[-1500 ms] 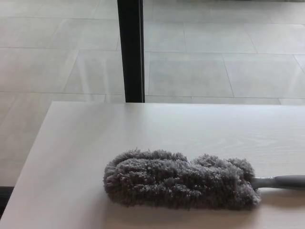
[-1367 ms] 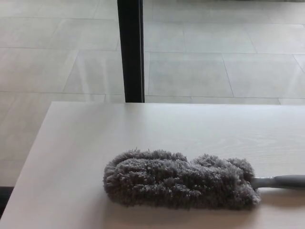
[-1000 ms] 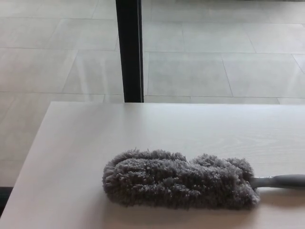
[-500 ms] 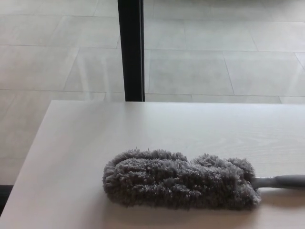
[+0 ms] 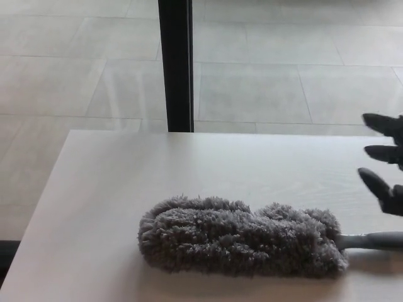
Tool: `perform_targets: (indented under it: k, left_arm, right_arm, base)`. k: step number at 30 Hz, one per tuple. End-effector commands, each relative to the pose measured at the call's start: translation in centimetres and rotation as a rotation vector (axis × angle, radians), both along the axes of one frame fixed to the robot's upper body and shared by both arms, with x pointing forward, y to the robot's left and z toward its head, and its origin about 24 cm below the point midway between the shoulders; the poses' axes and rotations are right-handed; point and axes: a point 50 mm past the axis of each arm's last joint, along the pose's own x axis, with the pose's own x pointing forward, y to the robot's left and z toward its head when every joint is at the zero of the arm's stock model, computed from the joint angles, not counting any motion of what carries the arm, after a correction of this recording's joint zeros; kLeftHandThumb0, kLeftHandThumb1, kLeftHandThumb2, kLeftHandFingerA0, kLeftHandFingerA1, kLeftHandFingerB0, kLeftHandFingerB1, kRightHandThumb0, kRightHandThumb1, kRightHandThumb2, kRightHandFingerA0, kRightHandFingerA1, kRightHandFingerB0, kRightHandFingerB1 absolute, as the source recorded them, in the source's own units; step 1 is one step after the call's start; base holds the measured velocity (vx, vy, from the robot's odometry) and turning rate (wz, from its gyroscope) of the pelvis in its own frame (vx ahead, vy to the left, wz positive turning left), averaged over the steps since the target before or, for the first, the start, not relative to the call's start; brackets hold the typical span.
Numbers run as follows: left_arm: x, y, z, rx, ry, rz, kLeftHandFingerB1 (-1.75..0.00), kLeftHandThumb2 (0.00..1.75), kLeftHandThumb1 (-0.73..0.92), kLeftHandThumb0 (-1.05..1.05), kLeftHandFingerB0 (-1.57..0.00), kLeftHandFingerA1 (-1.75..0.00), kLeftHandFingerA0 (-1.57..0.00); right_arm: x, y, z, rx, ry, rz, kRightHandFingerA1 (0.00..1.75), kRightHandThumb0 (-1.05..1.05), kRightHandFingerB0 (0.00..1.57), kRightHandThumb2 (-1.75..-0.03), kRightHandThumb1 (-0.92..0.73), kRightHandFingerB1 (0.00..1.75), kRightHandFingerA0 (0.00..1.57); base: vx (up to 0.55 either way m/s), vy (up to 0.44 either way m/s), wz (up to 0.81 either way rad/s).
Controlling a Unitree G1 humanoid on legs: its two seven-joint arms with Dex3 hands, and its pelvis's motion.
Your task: The robot uses its right hand to pick up the duster kept in the middle of the desk and use it to wipe the desk by swiping its surface twice
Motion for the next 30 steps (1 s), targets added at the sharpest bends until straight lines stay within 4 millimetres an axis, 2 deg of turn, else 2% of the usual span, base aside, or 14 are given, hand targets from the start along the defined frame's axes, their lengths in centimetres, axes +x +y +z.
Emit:
perform_targets:
  k: [1, 3, 4, 7, 16, 17, 20, 21, 22, 23, 25, 28, 29, 30]
  left_arm:
    - [0.5, 1.2, 1.1, 0.020, -0.075, 0.015, -0.54, 0.77, 0.37, -0.55, -0.43, -0.66, -0.65]
    - [0.6, 1.2, 1.1, 0.007, -0.092, 0.033, -0.44, 0.55, 0.47, -0.51, -0.48, -0.59, -0.73]
    - [0.6, 1.2, 1.1, 0.006, -0.086, 0.029, -0.54, 0.77, 0.37, -0.54, -0.42, -0.66, -0.66]
    - [0.7, 1.2, 1.1, 0.013, -0.078, 0.025, -0.43, 0.55, 0.49, -0.50, -0.48, -0.58, -0.74]
    - [1.1, 1.3, 1.3, 0.029, -0.077, -0.016, -0.55, 0.79, 0.39, -0.57, -0.45, -0.68, -0.68]
    - [1.2, 1.4, 1.4, 0.017, -0.096, -0.002, -0.46, 0.55, 0.49, -0.52, -0.52, -0.63, -0.71]
    - [1.4, 1.3, 1.3, 0.030, -0.078, -0.025, -0.57, 0.79, 0.39, -0.57, -0.48, -0.70, -0.68]
    - [1.4, 1.3, 1.4, 0.033, -0.076, -0.028, -0.58, 0.80, 0.39, -0.57, -0.51, -0.69, -0.64]
    - [1.5, 1.3, 1.3, 0.032, -0.076, -0.026, -0.58, 0.79, 0.39, -0.55, -0.52, -0.68, -0.65]
    - [1.5, 1.3, 1.3, 0.027, -0.078, -0.017, -0.58, 0.79, 0.39, -0.55, -0.53, -0.68, -0.64]
    - [1.5, 1.4, 1.4, 0.026, -0.079, -0.007, -0.47, 0.54, 0.50, -0.50, -0.59, -0.60, -0.70]
    - [1.5, 1.4, 1.4, 0.032, -0.064, -0.015, -0.57, 0.79, 0.40, -0.56, -0.51, -0.68, -0.66]
    - [1.5, 1.4, 1.4, 0.034, -0.057, -0.017, -0.57, 0.80, 0.40, -0.55, -0.51, -0.68, -0.68]
    - [1.6, 1.4, 1.3, 0.035, -0.053, -0.023, -0.58, 0.80, 0.41, -0.55, -0.53, -0.68, -0.68]
  right_arm:
    - [-0.4, 5.4, -2.7, -0.329, 0.055, 0.347, 0.51, -0.61, 0.46, -0.59, -0.60, 0.34, 0.45]
    - [-0.3, 6.0, -3.3, -0.448, 0.065, 0.358, 0.51, -0.67, 0.43, -0.61, -0.63, 0.34, 0.45]
    - [-0.3, 6.2, -3.5, -0.501, 0.064, 0.368, 0.51, -0.70, 0.43, -0.61, -0.66, 0.34, 0.45]
    - [-0.2, 6.7, -4.2, -0.542, 0.078, 0.401, 0.49, -0.67, 0.43, -0.60, -0.66, 0.34, 0.45]
    - [-0.1, 6.7, -6.5, -0.732, 0.110, 0.412, 0.64, -0.74, 0.35, -0.61, -0.68, 0.42, 0.39]
    - [-0.2, 6.2, -7.3, -0.842, 0.132, 0.419, 0.69, -0.75, 0.31, -0.61, -0.71, 0.45, 0.31]
    - [-0.1, 5.6, -8.1, -0.911, 0.170, 0.407, 0.74, -0.75, 0.30, -0.61, -0.68, 0.44, 0.24]
    - [-0.1, 5.1, -8.8, -0.958, 0.184, 0.387, 0.68, -0.78, 0.25, -0.90, -0.51, 0.52, 0.17]
    - [-0.1, 5.0, -9.0, -0.972, 0.184, 0.379, 0.74, -0.78, 0.31, -0.60, -0.64, 0.43, 0.07]
    - [-0.2, 4.8, -9.4, -1.013, 0.195, 0.371, 0.63, -0.78, 0.21, -0.90, -0.51, 0.51, 0.05]
    - [-0.6, 4.5, -10.2, -1.065, 0.177, 0.368, 0.57, -0.85, 0.23, -0.88, -0.52, 0.50, 0.04]
    - [-0.9, 4.4, -11.1, -1.128, 0.154, 0.365, 0.48, -0.70, 0.18, -0.87, -0.49, 0.50, 0.01]
    - [-1.1, 4.5, -11.3, -1.153, 0.130, 0.368, 0.58, -0.60, 0.27, -0.59, -0.66, 0.39, 0.00]
    - [-1.2, 4.5, -11.5, -1.165, 0.106, 0.377, 0.60, -0.58, 0.20, -0.86, -0.52, 0.50, 0.06]
  base:
    - [0.00, 0.000, 0.00]
    - [0.00, 0.000, 0.00]
    - [0.00, 0.000, 0.00]
    - [0.00, 0.000, 0.00]
    - [0.00, 0.000, 0.00]
    - [0.00, 0.000, 0.00]
    - [0.00, 0.000, 0.00]
    - [0.00, 0.000, 0.00]
    - [0.00, 0.000, 0.00]
    - [0.00, 0.000, 0.00]
    - [0.00, 0.000, 0.00]
    - [0.00, 0.000, 0.00]
    - [0.00, 0.000, 0.00]
    - [0.00, 0.000, 0.00]
